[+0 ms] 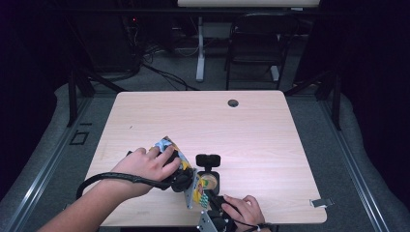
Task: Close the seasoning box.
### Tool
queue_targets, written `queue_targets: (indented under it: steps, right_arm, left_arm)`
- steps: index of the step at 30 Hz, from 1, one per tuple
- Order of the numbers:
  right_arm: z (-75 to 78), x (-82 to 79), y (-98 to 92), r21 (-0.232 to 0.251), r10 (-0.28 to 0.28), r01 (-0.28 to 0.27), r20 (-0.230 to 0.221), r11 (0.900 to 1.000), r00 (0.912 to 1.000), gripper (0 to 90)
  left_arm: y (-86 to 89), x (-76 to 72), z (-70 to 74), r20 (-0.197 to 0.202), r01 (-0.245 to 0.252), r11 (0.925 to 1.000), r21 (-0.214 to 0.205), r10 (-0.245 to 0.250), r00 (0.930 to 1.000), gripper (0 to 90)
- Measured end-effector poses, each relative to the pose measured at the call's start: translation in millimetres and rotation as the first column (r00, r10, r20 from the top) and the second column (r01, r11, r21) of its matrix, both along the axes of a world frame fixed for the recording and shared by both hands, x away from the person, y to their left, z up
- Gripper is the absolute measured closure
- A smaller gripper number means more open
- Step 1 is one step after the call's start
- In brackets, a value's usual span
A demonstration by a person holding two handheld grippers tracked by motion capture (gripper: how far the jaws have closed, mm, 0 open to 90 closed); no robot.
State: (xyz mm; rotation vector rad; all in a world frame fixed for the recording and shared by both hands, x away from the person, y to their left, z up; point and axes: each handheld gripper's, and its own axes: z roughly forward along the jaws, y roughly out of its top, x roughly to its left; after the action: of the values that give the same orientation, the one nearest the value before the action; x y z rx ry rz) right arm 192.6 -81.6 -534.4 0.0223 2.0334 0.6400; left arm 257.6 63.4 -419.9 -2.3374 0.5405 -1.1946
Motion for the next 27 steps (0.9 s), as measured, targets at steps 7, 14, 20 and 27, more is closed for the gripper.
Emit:
queue_targets:
  steps: [7,14,20,27]
  right_arm:
    - [-0.4,0.4,0.2,0.003,0.000,0.000,-0.002,1.0000,1.0000,90.0]
    - [1.7,-0.6,-1.0,-0.009,-0.009,0.009,0.003,0.9999,1.0000,90.0]
    - [1.3,-0.4,-0.9,0.004,-0.003,0.003,0.001,1.0000,1.0000,90.0]
    - [1.1,-0.1,-1.4,0.003,-0.004,0.004,-0.002,1.0000,1.0000,90.0]
  left_arm:
    - [-1.0,-0.3,0.7,-0.003,-0.002,1.0000,0.006,0.002,1.0000,64.9]
    - [-2.5,-0.4,1.8,-0.001,-0.001,1.0000,0.009,0.001,1.0000,65.0]
    - [-3.2,-0.3,1.8,0.002,0.000,1.0000,0.009,0.000,1.0000,65.0]
    - [-6.0,-0.9,3.7,0.008,0.005,0.9994,0.034,-0.005,1.0000,65.2]
